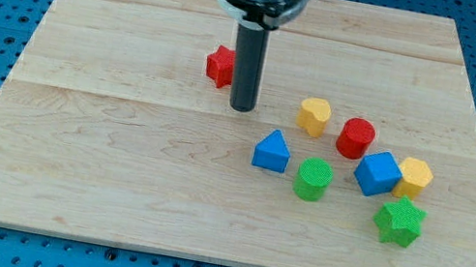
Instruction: Place the red star to the top center of the board
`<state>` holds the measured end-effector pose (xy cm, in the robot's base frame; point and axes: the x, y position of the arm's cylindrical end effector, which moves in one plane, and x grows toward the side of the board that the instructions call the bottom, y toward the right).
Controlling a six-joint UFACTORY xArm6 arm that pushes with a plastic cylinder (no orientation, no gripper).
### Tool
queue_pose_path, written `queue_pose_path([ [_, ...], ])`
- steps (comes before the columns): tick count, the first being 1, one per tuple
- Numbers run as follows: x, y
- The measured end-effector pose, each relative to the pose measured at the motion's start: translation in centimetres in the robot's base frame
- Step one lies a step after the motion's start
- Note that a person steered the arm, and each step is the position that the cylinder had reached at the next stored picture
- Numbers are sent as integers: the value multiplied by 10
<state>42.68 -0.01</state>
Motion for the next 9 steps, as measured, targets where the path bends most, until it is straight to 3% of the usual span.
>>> queue_pose_path([
  [3,-64,-7],
  [5,-17,17],
  [7,-66,-40],
  [9,-64,-58],
])
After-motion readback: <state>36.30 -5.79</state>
